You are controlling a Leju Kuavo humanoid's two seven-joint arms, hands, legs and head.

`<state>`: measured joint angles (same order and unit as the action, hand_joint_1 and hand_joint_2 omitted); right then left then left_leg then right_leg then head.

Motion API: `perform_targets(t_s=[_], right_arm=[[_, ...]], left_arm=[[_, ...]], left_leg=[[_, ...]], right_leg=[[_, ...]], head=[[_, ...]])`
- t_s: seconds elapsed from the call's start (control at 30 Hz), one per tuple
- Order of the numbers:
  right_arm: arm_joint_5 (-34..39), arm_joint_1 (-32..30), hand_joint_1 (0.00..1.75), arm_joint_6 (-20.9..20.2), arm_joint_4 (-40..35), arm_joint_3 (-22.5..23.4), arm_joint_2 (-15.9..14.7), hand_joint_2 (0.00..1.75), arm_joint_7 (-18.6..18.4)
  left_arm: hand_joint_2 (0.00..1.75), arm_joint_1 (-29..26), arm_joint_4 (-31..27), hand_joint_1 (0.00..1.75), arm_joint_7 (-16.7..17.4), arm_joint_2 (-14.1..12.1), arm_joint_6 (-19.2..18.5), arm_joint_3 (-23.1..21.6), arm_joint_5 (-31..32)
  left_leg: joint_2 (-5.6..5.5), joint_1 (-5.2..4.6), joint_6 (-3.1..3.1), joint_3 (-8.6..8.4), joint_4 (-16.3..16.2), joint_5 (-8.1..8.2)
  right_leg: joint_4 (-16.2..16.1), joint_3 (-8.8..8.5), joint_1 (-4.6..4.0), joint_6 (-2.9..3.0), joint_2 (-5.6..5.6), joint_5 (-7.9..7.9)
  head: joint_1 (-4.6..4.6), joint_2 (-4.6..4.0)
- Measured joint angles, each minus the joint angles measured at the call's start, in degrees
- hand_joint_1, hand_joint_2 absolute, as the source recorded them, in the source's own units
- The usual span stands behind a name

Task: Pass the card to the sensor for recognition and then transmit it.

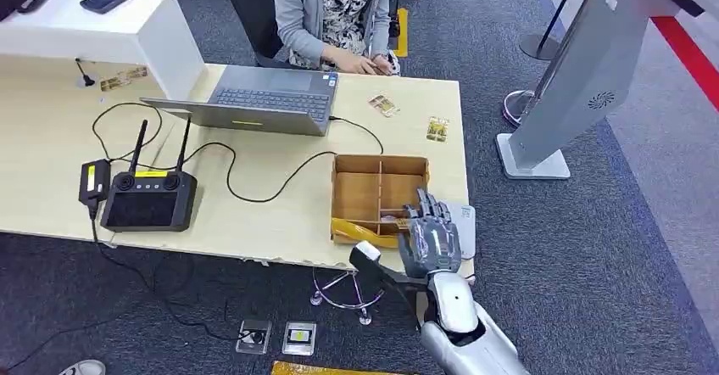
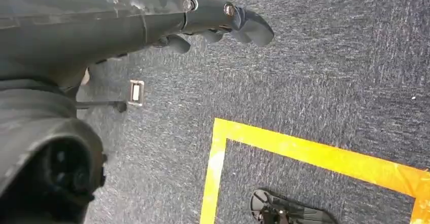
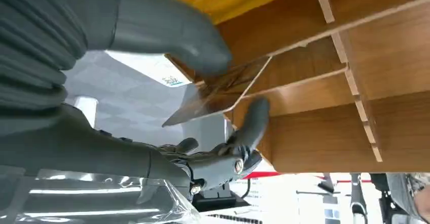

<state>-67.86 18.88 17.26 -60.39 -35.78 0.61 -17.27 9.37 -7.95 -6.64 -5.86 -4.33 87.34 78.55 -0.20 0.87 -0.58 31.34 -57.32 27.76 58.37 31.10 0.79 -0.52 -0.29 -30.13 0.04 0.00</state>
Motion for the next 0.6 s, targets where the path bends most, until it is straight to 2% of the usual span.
perform_targets(t_s=[0.6], right_arm=[[1.1,0.9,1.75,0.9,1.2,0.0,0.1,1.75,0.8]], left_arm=[[0.00,0.0,0.0,0.00,0.1,0.0,0.2,0.0,0.5]], left_leg=[[0.00,0.00,0.00,-0.01,0.0,0.00]], right_leg=[[0.0,-0.01,0.00,0.00,0.01,0.00]], head=[[0.00,0.00]])
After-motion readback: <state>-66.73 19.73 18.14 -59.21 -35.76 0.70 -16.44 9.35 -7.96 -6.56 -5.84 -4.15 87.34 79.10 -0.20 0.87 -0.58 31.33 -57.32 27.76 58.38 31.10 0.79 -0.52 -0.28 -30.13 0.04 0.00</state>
